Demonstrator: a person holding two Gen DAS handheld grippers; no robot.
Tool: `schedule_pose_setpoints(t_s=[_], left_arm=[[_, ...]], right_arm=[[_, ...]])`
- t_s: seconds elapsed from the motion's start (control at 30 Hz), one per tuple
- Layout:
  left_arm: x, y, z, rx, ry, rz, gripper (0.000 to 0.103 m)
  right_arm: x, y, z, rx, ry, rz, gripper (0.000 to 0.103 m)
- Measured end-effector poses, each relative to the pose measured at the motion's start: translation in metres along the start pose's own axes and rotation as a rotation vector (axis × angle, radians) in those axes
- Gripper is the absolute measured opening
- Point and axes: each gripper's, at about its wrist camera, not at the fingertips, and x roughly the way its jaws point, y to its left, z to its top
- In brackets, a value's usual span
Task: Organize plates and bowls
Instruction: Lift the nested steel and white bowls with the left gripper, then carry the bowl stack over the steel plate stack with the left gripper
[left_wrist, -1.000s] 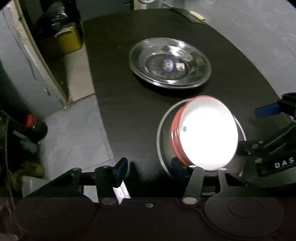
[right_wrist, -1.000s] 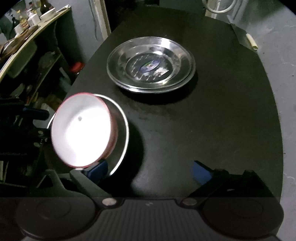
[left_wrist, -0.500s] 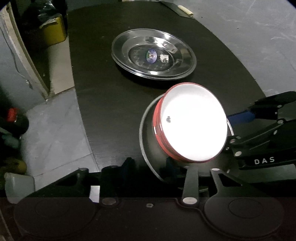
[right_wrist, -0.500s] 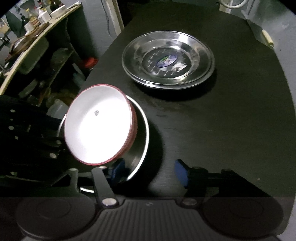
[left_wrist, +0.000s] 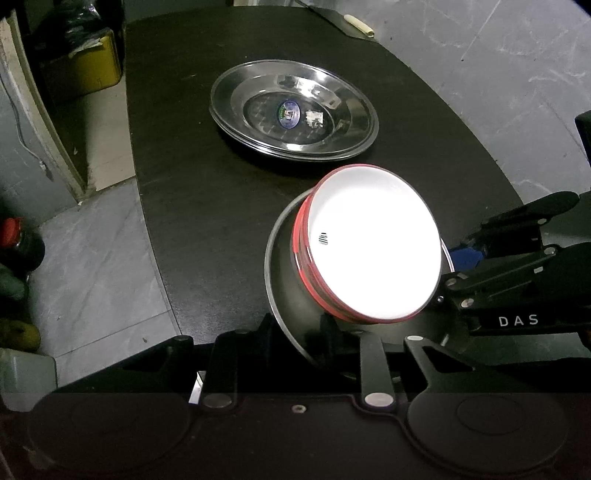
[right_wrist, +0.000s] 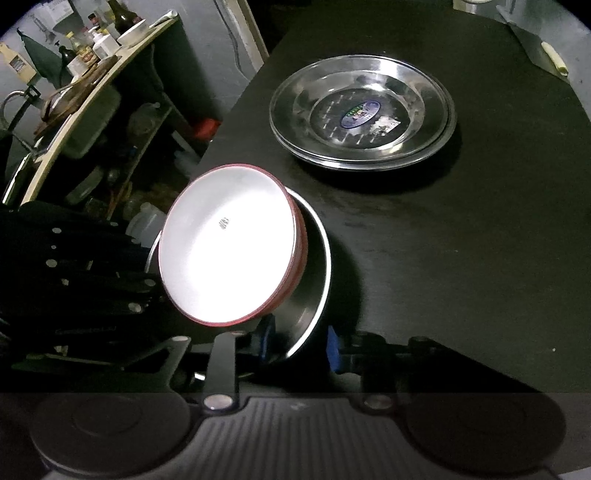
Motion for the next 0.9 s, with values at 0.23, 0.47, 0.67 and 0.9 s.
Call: schedule_pose_setpoints(t_s=[0.23, 0.47, 0.67, 0.9], left_arm=[[-0.0001, 0.0007, -0.0004, -0.002, -0.003, -0.001, 0.027], [0.0000, 0.0002, -0.0007, -0.003, -0.002, -0.003, 0.027], [-0.0006, -0.0024, -0.0007, 0.003, -0.002, -0.006, 0.026], [-0.0012, -0.0022, 0.0007, 0.000, -0.005, -0.014, 0.027]], right_arm=[[0.0014, 0.0001, -0.0009, 0.001, 0.000, 0.012, 0.029], [-0.0003, -0.0019, -0.0034, 0.012, -0.006, 0.022, 0.028], [-0.0015, -0.0043, -0.0047, 0.027, -0.006, 0.031, 0.028], [-0.0032, -0.0061, -0.0059, 0.033, -0.010, 0.037, 0.028]])
